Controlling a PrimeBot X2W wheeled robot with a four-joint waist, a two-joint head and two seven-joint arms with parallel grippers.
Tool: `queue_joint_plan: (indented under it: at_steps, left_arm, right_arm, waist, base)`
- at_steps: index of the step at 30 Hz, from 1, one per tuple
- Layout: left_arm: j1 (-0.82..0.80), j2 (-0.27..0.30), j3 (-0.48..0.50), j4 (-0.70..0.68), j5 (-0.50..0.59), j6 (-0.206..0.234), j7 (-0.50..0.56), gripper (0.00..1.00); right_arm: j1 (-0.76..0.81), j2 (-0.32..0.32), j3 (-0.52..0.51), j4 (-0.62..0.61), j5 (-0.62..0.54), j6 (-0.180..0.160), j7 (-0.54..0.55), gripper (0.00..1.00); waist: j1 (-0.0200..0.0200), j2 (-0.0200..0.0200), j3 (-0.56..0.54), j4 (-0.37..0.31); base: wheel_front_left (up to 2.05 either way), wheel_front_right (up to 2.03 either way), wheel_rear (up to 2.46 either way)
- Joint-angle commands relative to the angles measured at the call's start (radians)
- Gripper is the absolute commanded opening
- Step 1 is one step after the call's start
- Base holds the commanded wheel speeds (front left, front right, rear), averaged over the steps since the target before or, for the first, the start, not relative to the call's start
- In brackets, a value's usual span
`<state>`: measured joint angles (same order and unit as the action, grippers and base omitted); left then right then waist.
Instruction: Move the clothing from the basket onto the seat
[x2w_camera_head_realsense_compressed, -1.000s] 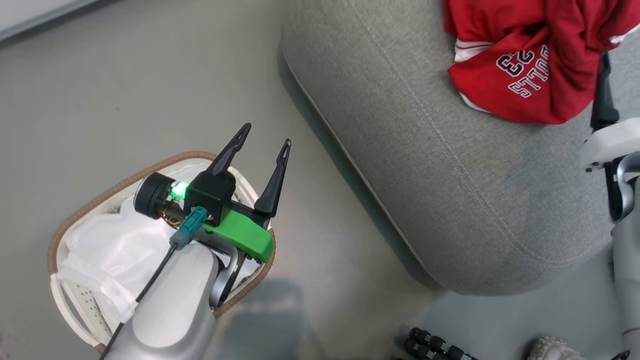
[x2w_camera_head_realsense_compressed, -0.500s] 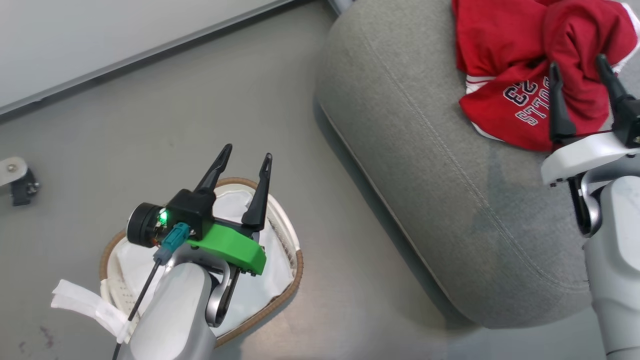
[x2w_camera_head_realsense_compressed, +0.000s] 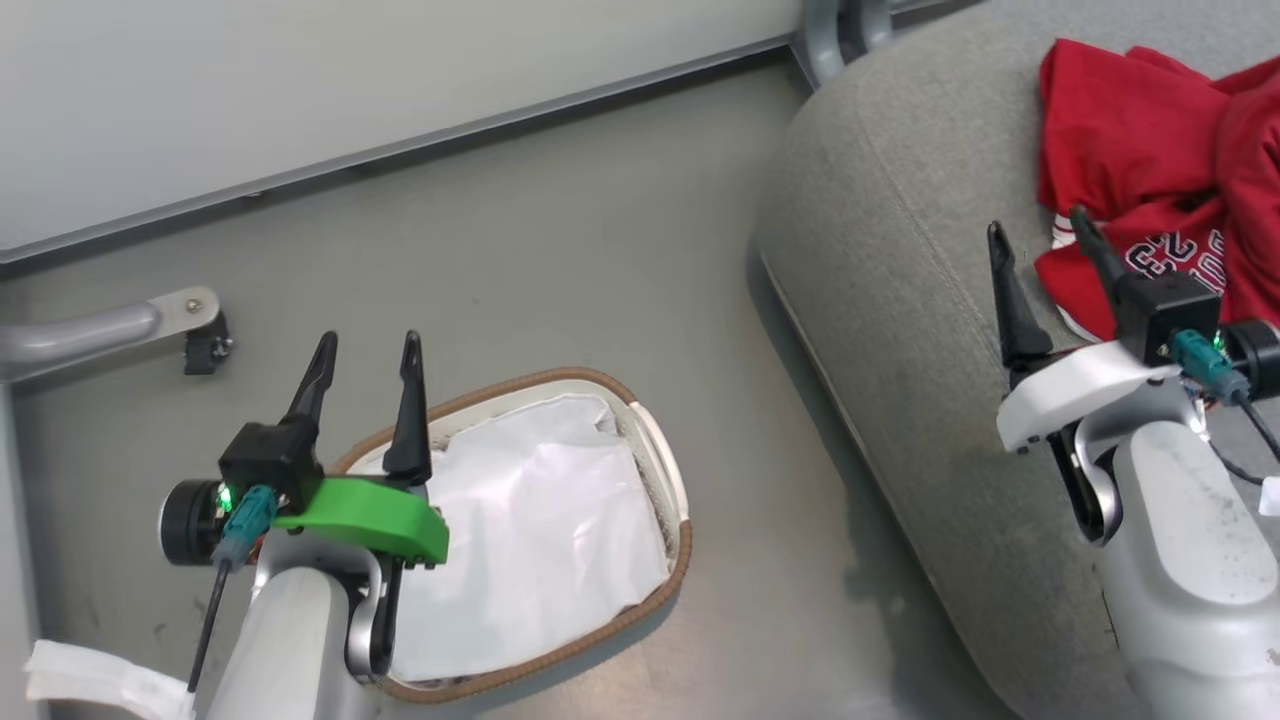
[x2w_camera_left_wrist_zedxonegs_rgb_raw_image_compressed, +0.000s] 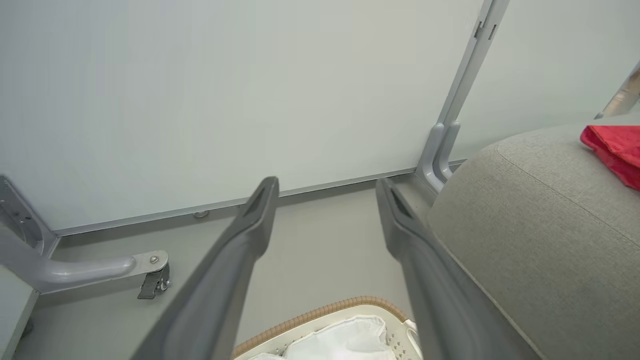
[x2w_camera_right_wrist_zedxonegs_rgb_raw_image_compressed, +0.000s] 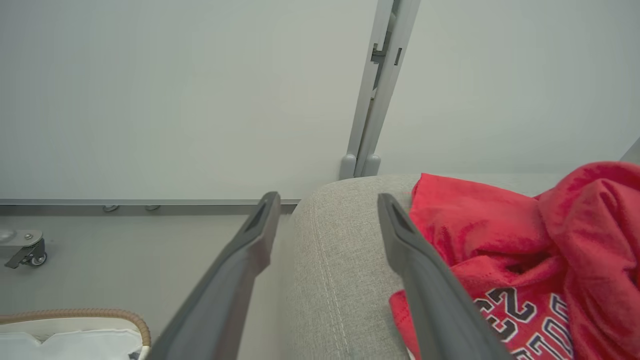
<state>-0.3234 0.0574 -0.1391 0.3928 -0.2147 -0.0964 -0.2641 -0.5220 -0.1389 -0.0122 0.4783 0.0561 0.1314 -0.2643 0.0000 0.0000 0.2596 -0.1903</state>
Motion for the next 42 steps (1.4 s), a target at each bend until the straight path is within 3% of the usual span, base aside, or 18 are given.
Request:
queue_joint_plan:
  at_steps: [1, 11, 18, 26, 27, 31, 42]
  left_arm:
    - [0.025, -0.001, 0.014, -0.001, 0.014, 0.002, 0.0, 1.0]
    - [0.123, -0.006, 0.112, 0.02, 0.038, 0.01, 0.0, 1.0]
    - [0.186, -0.006, 0.122, 0.028, -0.004, 0.025, 0.0, 1.0]
    - [0.254, -0.006, 0.127, 0.012, -0.044, 0.006, 0.0, 1.0]
    - [0.246, -0.007, 0.126, 0.018, -0.042, 0.008, 0.0, 0.0]
    - [0.253, -0.01, 0.126, 0.051, -0.049, 0.008, 0.006, 0.0]
    - [0.245, -0.01, 0.147, 0.024, -0.245, 0.001, 0.062, 0.0]
  right_arm:
    - [0.024, -0.001, 0.002, 0.005, 0.007, -0.001, 0.0, 1.0]
    - [0.104, 0.026, 0.017, 0.025, 0.019, -0.001, 0.0, 1.0]
    - [0.175, 0.039, 0.054, 0.037, 0.024, -0.001, 0.0, 1.0]
    - [0.238, 0.05, 0.082, 0.042, 0.034, -0.001, 0.0, 1.0]
    - [0.229, 0.054, 0.083, 0.045, 0.029, 0.0, 0.0, 0.0]
    - [0.247, 0.066, 0.081, 0.073, 0.037, 0.0, 0.004, 0.0]
    - [0.269, 0.069, 0.05, 0.031, 0.258, 0.0, 0.063, 0.0]
  waist:
    - [0.0, 0.0, -0.035, 0.042]
    - [0.0, 0.0, -0.1, 0.087]
    - [0.0, 0.0, -0.155, 0.118]
    - [0.0, 0.0, -0.181, 0.132]
    - [0.0, 0.0, -0.179, 0.13]
    - [0.0, 0.0, -0.18, 0.131]
    - [0.0, 0.0, -0.187, 0.136]
  base:
    - [0.0, 0.0, 0.0]
    - [0.0, 0.0, 0.0]
    - [0.0, 0.0, 0.0]
    - [0.0, 0.0, 0.0]
    - [0.0, 0.0, 0.0]
    - [0.0, 0.0, 0.0]
    - [0.0, 0.0, 0.0]
